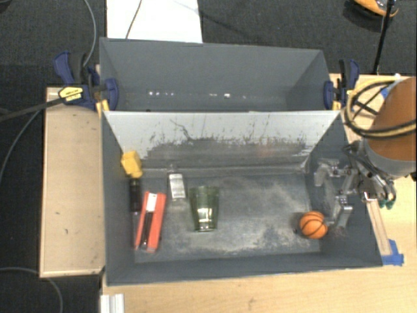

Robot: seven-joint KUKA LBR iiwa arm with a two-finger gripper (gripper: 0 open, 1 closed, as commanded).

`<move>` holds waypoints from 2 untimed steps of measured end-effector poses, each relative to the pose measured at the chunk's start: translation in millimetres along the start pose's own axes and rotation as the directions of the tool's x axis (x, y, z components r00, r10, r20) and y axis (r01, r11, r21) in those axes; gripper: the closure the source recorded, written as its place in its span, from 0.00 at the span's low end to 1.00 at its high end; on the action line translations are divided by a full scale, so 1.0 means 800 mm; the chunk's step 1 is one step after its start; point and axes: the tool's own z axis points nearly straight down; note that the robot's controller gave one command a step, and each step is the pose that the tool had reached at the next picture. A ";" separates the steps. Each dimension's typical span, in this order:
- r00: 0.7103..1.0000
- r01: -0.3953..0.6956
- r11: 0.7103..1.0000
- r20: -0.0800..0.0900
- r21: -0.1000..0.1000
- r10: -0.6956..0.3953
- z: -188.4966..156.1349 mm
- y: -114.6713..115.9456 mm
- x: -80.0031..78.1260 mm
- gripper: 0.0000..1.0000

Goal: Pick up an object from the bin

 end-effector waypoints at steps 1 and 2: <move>1.000 0.005 1.000 0.008 0.002 -0.005 -0.006 0.001 -0.002 0.00; 0.999 0.047 0.999 0.010 0.003 -0.047 0.075 -0.017 0.018 0.00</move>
Offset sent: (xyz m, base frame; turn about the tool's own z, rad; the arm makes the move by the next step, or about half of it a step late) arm -0.0332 -0.0266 -0.1260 -0.0893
